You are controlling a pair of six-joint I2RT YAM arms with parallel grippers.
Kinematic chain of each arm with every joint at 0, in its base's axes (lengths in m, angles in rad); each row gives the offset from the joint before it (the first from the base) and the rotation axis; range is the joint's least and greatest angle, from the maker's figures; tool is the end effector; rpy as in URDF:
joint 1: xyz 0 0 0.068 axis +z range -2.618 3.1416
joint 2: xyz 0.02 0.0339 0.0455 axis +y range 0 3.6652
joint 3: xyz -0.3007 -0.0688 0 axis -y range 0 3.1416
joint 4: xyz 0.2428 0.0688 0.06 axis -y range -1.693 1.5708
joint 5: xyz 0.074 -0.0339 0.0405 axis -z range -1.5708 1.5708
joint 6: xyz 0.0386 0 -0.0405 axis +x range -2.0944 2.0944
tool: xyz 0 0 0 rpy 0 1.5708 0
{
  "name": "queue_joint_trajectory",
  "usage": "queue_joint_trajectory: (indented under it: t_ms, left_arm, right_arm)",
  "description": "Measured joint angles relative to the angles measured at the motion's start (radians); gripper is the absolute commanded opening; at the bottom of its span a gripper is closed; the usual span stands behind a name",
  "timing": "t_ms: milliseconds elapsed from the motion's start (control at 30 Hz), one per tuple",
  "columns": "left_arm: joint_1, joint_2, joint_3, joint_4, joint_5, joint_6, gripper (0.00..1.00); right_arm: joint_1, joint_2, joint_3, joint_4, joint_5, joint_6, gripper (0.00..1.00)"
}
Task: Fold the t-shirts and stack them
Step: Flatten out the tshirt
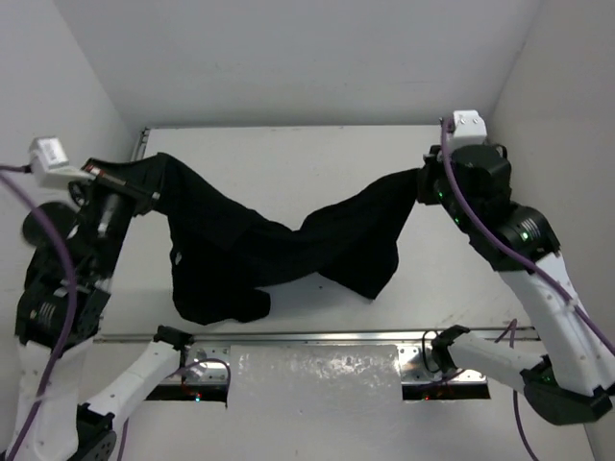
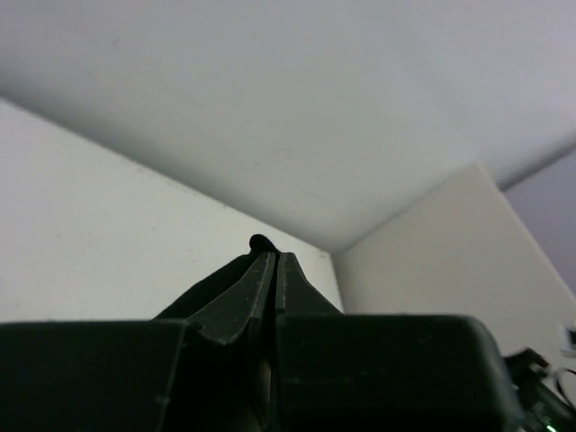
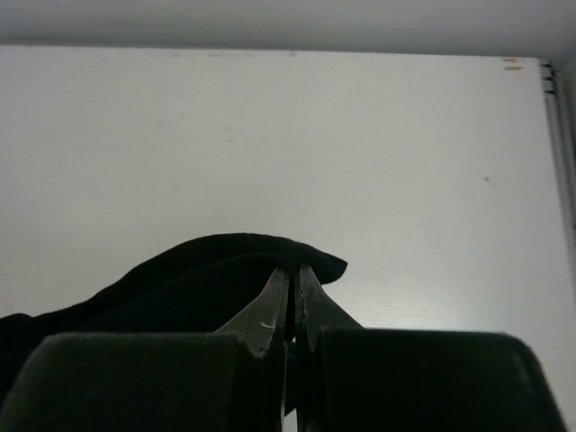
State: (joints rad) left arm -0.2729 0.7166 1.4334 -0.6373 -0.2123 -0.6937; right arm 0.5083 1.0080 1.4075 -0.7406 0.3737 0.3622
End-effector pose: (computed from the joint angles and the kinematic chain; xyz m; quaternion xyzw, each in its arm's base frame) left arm 0.0487 -0.0052 0.5246 -0.2170 0.6435 -0.2758 0.6802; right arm 0.1497 0.0673 0.4808 0.0483 0.8083 0.1014 0.5779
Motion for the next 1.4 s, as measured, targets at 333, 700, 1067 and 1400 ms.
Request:
queue_joint_trajectory:
  t_ms: [333,700,1067,1400]
  left_arm:
    - [0.026,0.522,0.135,0.108,-0.142,0.029,0.00]
    - [0.037,0.504,0.329,0.150,0.012,0.117,0.00]
    - [0.037,0.101,0.343,0.134,0.179,0.083,0.00]
    - [0.037,0.137,0.448,0.051,0.188,0.057,0.00]
  right_arm:
    - [-0.152,0.562,0.436,0.040,0.040,-0.103,0.00]
    - [-0.151,0.315,0.412,0.048,0.035,-0.143,0.00]
    - [-0.151,-0.077,0.507,-0.040,0.032,-0.179,0.00]
    - [-0.151,-0.082,0.382,-0.069,0.017,-0.180,0.00]
